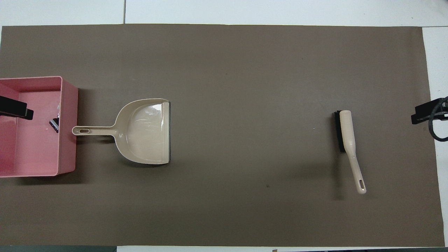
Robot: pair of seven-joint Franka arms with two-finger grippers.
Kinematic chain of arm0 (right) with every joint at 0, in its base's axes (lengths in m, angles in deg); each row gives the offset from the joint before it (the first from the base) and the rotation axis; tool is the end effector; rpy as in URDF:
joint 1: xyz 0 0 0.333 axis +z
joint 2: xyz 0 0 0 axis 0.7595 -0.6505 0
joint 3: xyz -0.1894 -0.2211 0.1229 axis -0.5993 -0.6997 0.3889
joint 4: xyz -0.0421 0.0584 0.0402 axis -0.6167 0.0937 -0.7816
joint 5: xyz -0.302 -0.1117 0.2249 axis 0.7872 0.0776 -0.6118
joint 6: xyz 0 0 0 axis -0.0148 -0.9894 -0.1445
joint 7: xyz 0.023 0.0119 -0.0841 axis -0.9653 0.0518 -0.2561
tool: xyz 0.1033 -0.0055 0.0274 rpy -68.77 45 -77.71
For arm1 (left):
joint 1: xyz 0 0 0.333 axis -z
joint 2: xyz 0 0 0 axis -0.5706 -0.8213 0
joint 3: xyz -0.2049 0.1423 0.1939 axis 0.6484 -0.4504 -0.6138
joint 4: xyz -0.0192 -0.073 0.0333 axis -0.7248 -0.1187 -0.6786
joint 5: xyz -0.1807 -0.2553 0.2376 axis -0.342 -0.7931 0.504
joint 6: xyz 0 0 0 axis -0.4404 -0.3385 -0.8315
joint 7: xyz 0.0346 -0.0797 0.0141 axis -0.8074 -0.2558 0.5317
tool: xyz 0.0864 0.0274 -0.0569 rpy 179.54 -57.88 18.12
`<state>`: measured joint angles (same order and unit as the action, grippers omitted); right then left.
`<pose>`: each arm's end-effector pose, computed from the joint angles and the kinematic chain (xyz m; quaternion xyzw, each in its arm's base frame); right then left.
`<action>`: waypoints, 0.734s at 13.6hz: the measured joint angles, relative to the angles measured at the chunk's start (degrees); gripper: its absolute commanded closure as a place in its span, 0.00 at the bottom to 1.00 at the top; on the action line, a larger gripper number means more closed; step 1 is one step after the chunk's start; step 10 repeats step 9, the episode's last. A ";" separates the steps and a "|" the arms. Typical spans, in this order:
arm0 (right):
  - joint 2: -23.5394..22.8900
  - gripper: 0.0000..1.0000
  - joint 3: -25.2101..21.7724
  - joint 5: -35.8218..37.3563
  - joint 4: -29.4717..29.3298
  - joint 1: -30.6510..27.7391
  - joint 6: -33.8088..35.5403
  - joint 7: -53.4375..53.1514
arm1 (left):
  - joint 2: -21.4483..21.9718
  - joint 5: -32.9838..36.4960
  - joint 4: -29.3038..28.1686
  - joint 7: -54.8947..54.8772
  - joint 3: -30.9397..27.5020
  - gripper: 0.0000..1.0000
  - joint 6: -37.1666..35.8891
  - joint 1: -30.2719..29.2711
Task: Clean e-waste and dump in bin
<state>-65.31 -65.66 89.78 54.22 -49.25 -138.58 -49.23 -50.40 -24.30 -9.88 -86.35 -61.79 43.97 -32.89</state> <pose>0.5287 -0.0731 0.5991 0.9970 -0.0444 -0.0637 0.0053 0.5373 0.0027 0.6356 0.9980 -0.0564 -0.0206 0.0175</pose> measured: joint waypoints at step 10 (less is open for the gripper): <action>0.00 0.01 0.00 0.00 0.08 0.00 0.04 0.00 | 0.00 0.00 -0.02 -0.04 0.04 0.01 2.24 0.03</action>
